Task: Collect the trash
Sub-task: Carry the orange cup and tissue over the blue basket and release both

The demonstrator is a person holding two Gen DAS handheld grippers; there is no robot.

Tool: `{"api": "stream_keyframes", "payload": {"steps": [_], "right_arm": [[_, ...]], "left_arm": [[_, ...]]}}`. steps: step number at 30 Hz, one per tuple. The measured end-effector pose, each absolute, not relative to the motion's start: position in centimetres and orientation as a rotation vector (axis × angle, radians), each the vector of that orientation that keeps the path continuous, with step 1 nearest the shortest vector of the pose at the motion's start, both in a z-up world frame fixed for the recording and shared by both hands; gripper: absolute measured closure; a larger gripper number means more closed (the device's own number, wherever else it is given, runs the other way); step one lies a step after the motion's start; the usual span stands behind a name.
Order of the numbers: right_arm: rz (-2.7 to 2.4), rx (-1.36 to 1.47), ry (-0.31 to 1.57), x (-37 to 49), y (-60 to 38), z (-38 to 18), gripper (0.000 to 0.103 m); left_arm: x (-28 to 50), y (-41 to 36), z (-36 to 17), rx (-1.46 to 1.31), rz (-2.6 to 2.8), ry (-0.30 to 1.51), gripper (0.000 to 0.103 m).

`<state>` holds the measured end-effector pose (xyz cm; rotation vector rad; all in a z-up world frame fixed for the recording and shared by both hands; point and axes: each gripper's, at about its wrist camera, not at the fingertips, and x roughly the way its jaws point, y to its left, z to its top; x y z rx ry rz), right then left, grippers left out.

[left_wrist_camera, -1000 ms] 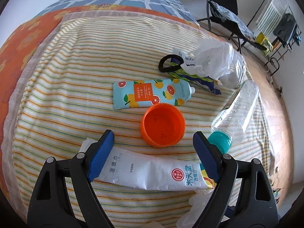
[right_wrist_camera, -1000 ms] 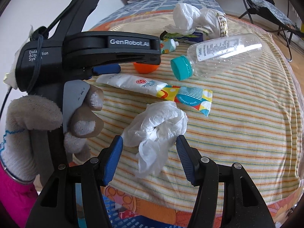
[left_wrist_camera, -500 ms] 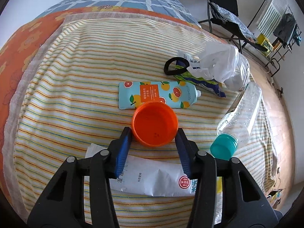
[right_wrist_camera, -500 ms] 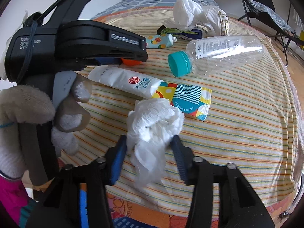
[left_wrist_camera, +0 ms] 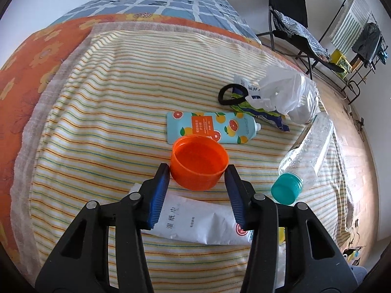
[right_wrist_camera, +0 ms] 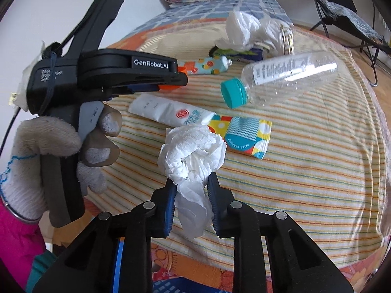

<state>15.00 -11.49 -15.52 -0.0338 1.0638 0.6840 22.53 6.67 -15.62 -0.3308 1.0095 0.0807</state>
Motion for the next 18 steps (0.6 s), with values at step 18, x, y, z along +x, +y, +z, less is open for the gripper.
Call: {"api": "stream_keyframes", "payload": {"steps": [18], "right_arm": [[0.741,-0.072,0.961,10.1,-14.9,-12.0,0.080]], "left_arm": [[16.2,6.8,-11.0,-0.280,0.041,0.954,0.055]]}}
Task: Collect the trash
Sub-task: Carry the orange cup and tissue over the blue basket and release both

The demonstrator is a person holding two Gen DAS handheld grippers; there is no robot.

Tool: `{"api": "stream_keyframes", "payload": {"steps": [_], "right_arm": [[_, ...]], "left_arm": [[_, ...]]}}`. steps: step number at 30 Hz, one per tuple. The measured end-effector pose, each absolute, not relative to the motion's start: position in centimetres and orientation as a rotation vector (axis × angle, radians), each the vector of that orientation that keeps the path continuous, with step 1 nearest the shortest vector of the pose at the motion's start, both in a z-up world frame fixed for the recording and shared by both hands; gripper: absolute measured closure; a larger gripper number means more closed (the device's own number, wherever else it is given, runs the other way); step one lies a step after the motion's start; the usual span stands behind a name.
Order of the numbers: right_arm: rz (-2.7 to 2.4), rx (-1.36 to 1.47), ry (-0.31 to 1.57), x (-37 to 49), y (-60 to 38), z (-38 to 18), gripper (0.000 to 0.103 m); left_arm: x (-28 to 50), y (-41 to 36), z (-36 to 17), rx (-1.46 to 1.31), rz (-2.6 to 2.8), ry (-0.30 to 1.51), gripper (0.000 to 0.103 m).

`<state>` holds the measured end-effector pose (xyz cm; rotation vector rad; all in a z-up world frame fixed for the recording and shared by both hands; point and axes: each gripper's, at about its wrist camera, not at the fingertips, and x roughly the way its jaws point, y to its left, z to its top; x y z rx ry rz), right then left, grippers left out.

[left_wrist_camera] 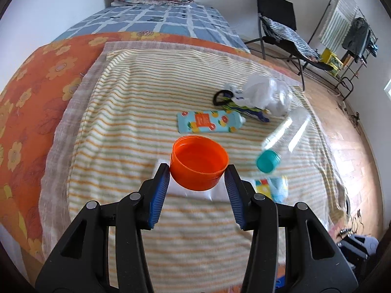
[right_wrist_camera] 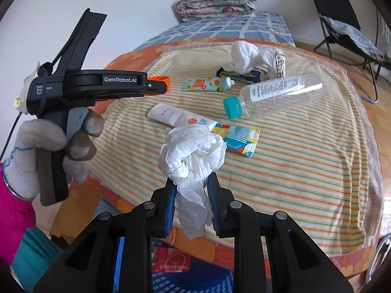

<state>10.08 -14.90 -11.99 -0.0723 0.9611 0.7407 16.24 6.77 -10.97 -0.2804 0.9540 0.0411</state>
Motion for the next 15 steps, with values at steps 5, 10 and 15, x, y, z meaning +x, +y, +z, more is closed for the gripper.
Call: {"api": "stream_keyframes", "payload": {"steps": [5,10,15], "right_arm": [[0.765,-0.091,0.951,8.5,-15.9,-11.7,0.080],[0.779,-0.102,0.947,7.0,-17.1,-11.5,0.080],[0.784,-0.102,0.959,5.8,-18.2,-12.0,0.080]], "left_arm": [[13.2,5.3,-9.9,-0.280,0.002,0.948,0.055],[10.4,3.3,-9.8,-0.259,-0.031,0.955,0.055],[7.2,1.5,-10.9,-0.256,-0.062,0.986,0.055]]}}
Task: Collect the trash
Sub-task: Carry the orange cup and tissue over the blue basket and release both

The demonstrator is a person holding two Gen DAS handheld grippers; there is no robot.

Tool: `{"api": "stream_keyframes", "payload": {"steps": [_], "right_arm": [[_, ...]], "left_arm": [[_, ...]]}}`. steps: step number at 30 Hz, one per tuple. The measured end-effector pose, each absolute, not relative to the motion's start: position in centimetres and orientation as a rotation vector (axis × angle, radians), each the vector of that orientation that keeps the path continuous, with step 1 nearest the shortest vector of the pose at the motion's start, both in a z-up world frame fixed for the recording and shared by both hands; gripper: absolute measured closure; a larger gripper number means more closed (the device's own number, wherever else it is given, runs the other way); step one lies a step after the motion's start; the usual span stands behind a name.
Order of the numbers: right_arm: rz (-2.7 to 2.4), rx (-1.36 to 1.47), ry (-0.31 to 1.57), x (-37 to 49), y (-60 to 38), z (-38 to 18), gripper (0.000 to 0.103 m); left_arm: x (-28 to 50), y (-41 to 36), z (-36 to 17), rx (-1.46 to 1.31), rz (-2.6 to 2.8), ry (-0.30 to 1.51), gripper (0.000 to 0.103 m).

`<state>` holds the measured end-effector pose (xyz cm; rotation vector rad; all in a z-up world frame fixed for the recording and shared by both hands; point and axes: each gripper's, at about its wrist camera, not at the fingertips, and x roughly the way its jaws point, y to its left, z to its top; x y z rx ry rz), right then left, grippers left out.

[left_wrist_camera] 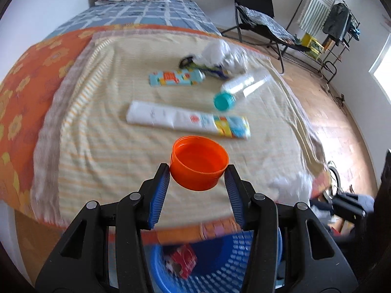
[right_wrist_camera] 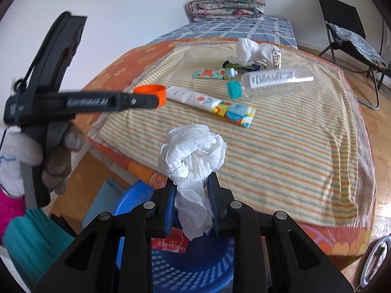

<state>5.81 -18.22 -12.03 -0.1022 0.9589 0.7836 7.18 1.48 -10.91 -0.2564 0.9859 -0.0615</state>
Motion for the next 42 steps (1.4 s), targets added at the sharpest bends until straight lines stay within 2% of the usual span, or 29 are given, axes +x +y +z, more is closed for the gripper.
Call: {"api": "stream_keyframes", "payload": {"steps": [17,27,42], "right_arm": [[0.787,-0.109,1.034,2.4,-20.2,-14.7,0.080],[0.809,-0.132,1.131,0.8,-20.1,-18.1,0.080],[0.797,-0.169,1.195,0.9,-19.7,-20.2,0.078]], "left_arm": [[-1.0,-2.4,-15.3,-0.280,-0.081,1.085,0.055],[-2.4,-3.3,-18.0,-0.255,-0.068,1.158,0.055],[-3.1,-4.2,-21.4,-0.209,-0.054,1.258,0.055]]}}
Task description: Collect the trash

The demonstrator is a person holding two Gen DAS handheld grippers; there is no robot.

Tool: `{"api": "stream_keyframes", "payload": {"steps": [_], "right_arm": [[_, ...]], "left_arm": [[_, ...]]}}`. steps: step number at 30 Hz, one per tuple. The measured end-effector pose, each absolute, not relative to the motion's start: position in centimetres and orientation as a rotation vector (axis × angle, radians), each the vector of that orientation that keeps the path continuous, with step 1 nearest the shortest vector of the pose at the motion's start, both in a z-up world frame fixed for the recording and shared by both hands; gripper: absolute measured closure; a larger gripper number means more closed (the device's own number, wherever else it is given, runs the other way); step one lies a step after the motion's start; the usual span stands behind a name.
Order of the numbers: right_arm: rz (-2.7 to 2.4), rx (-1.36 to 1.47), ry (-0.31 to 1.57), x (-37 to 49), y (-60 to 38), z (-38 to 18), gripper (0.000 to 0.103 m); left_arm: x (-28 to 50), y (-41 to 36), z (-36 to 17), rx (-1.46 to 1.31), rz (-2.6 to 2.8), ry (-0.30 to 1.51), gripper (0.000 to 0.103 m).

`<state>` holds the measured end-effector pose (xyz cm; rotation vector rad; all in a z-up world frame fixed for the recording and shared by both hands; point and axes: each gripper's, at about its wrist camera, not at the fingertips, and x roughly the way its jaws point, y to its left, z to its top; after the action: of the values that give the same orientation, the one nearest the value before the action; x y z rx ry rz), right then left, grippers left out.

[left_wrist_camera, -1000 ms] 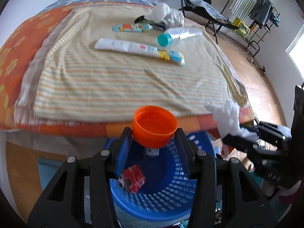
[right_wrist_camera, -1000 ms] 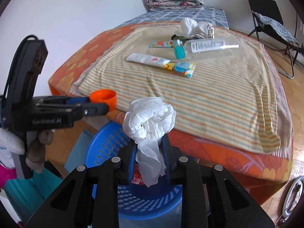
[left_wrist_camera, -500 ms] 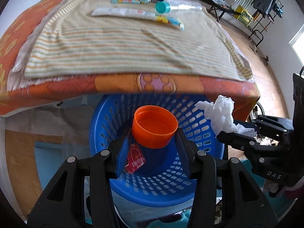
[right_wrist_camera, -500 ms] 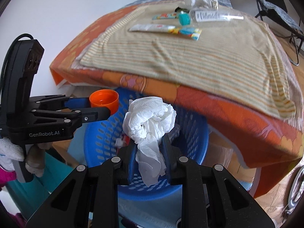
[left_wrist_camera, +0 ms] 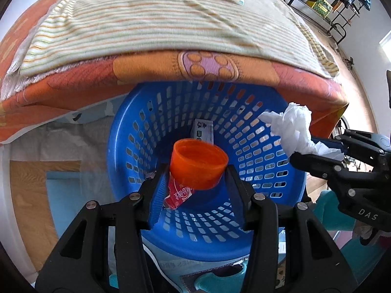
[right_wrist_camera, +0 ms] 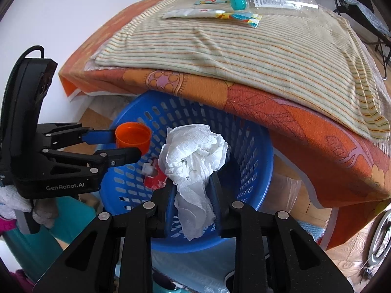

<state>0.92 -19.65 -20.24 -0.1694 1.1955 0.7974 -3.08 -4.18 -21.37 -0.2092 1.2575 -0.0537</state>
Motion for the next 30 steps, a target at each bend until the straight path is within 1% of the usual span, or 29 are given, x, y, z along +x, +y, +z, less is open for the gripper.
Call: {"api": "stream_keyframes", "payload": {"steps": [4,5,6,7,8,9,11,12,23,30], "right_arm": [[0.784,-0.165,1.205,1.2,-19.8,-20.4,0.078],[0.780,-0.163,1.208,1.3,-19.8,-20.4,0.077],[0.776,-0.161,1.213,1.4,-19.8,-20.5,0.076],[0.770,-0.161,1.219,1.6,-19.8,-20.5,0.074],[0.765,-0.160,1.223,1.6,-19.8,-20.6,0.069],[0.761,-0.160,1.225,1.6,-19.8,-20.6,0.067],[0.748,-0.158,1.228,1.7,-19.9,-20.6,0.054],[0.745,-0.156,1.229,1.7,-19.9,-20.6,0.052],[0.729,-0.137,1.237,2.0,-20.0,-20.5,0.052],[0.731,-0.095,1.208,2.3,-20.5,-19.2,0.052]], "left_arm": [[-3.0,-4.0,-21.8,-0.213,-0.047,1.271,0.055],[-2.9,-4.0,-21.8,-0.214,-0.046,1.273,0.053],[-2.9,-4.0,-21.8,-0.218,-0.044,1.277,0.049],[-2.9,-3.9,-21.8,-0.225,-0.040,1.281,0.037],[-2.9,-3.8,-21.8,-0.230,-0.037,1.279,0.032],[-2.9,-3.8,-21.7,-0.233,-0.037,1.273,0.032],[-2.8,-3.7,-21.5,-0.229,-0.037,1.269,0.032],[-2.7,-3.7,-21.5,-0.229,-0.036,1.267,0.032],[-2.7,-3.9,-21.3,-0.232,-0.037,1.261,0.032],[-2.2,-3.5,-20.1,-0.259,-0.047,1.232,0.032]]}}
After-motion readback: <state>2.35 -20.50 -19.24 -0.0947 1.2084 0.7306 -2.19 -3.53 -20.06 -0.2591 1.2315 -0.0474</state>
